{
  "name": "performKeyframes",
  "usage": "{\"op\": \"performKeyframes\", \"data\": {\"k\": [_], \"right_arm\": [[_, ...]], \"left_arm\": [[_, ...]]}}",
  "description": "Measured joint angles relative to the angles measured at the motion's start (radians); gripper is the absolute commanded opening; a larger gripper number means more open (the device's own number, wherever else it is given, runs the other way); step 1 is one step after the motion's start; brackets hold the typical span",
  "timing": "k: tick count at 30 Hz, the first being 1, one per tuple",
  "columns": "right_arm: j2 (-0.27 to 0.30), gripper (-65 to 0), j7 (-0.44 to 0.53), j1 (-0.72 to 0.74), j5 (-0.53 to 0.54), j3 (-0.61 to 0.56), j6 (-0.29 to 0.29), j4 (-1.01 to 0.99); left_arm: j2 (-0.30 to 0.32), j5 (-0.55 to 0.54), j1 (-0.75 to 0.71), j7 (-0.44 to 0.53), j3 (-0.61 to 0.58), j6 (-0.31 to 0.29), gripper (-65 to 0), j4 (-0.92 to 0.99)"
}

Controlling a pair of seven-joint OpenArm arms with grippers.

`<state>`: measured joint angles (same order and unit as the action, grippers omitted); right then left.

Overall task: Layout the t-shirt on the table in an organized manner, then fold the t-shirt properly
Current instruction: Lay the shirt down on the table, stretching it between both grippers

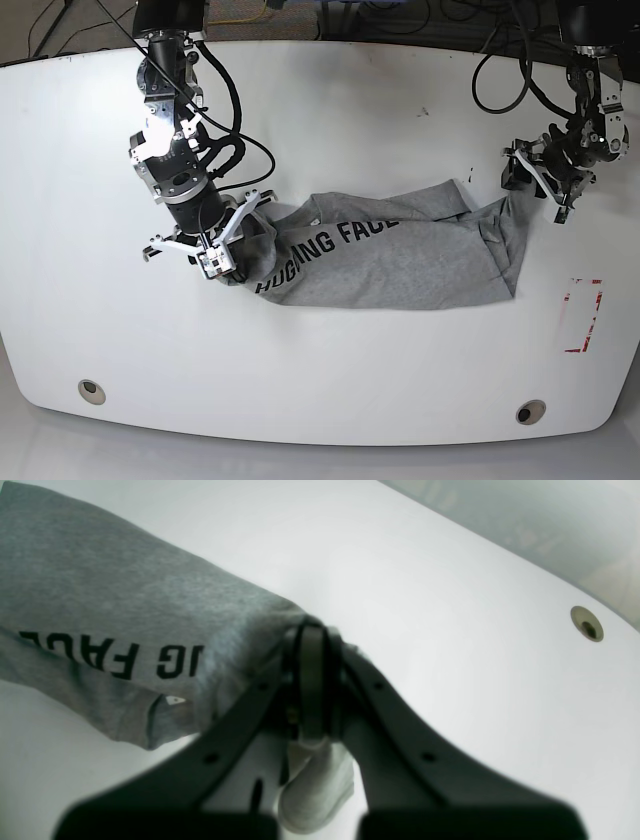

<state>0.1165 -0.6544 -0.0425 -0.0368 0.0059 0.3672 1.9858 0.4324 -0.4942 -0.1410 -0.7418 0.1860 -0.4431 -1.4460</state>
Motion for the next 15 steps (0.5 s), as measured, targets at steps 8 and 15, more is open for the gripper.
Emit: {"op": "performKeyframes", "data": {"k": [8, 15], "right_arm": [[0.0, -65.0, 0.0, 0.0, 0.0, 0.0, 0.0, 0.0], [0.0, -65.0, 0.0, 0.0, 0.0, 0.001, 0.0, 0.0]], "left_arm": [[0.007, -0.017, 0.013, 0.043, -0.027, -0.008, -38.5, 0.045], [0.015, -0.026, 0.025, 0.074, -0.023, -0.002, -62.2, 0.093]]}}
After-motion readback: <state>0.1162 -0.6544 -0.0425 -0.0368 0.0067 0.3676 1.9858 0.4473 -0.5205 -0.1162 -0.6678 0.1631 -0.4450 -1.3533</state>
